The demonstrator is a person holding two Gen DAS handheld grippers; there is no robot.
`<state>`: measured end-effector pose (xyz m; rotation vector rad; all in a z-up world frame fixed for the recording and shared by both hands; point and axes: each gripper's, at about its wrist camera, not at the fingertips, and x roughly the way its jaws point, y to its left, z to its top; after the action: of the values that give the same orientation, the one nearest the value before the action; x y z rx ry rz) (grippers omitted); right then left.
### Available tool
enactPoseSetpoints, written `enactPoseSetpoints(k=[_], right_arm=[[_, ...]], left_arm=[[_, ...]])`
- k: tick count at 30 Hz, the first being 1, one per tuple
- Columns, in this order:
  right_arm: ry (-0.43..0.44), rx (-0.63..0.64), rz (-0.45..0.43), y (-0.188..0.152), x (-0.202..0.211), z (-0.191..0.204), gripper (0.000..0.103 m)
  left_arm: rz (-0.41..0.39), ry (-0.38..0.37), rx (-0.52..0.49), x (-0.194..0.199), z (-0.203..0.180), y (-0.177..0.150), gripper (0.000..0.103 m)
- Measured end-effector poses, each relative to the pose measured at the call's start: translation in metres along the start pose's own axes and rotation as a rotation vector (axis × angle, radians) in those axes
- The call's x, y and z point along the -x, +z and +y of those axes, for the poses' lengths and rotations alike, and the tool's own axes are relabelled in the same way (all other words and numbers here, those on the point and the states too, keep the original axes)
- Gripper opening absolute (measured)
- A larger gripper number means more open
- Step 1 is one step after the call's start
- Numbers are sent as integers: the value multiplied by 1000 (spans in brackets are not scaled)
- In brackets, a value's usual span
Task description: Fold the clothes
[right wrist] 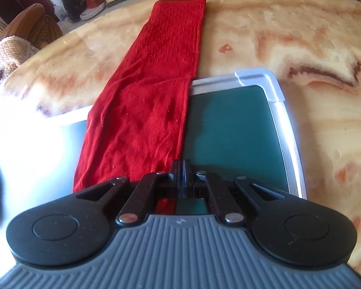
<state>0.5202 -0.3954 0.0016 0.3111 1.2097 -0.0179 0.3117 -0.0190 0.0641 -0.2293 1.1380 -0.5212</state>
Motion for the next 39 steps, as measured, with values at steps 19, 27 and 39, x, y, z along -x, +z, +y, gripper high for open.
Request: enactPoseSetpoints(k=[19, 27, 39], right_arm=[[24, 223, 63, -75, 27, 28, 6], [12, 217, 57, -79, 26, 29, 6], [-32, 193, 0, -89, 48, 25, 2]], left_arm=[[164, -62, -179, -52, -45, -48, 86], [169, -46, -200, -52, -48, -51, 86], [169, -39, -217, -52, -48, -53, 86]])
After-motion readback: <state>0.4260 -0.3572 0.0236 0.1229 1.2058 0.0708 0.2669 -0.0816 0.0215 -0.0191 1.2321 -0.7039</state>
